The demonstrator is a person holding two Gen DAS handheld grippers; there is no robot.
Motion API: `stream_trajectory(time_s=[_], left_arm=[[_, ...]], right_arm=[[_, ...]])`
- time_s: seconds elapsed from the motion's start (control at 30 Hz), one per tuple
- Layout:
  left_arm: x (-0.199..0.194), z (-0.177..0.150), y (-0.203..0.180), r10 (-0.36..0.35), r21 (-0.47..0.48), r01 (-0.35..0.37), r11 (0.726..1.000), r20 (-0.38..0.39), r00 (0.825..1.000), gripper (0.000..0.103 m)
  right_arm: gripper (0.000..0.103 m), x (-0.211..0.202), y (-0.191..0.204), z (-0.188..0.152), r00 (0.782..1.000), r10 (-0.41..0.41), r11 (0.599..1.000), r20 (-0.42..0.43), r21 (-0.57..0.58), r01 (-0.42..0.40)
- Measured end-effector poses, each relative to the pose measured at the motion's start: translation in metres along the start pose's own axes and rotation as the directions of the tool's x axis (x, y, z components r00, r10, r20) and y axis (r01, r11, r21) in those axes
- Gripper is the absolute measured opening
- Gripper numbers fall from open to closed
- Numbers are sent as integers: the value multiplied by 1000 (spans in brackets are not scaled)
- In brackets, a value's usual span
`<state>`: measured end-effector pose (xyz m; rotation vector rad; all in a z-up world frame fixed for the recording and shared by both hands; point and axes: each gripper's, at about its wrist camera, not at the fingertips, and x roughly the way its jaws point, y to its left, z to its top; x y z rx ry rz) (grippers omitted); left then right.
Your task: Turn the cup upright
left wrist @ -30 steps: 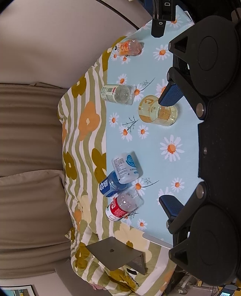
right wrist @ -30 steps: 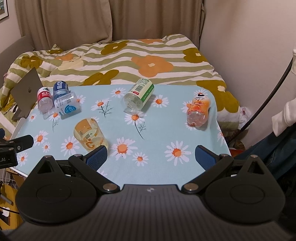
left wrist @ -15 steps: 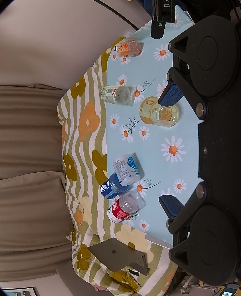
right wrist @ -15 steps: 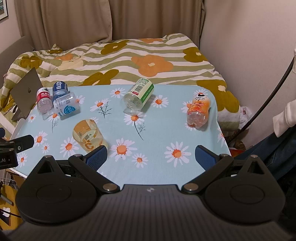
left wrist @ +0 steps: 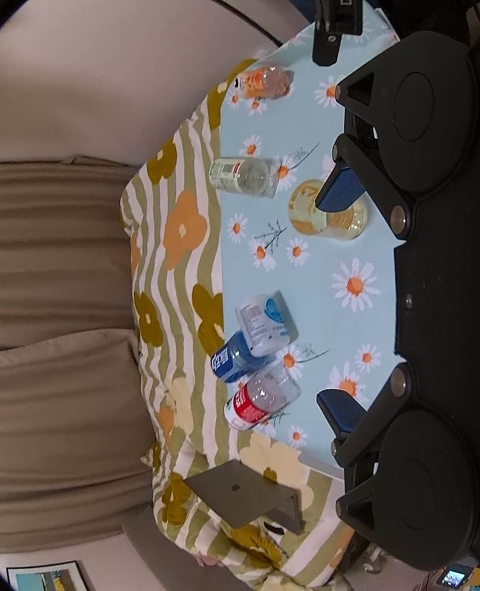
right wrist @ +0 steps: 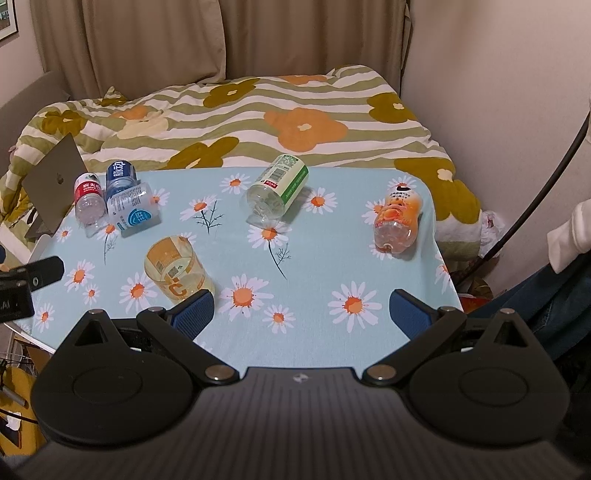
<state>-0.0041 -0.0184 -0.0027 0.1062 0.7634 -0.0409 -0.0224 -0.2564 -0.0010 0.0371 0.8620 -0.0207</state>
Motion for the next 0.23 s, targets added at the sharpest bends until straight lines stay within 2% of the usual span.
stream_trajectory(time_s=[0.13,0.23], left_arm=[[1,0,3,-15,-20,15,1000,0,1000,103],[3,1,6,-2,-34,2,999,-8,1000,103]], right_arm=[[103,7,4,-1,999,40,999,-1,-18,-40],[103,14,10,-2,995,100,994,3,-49,-100]])
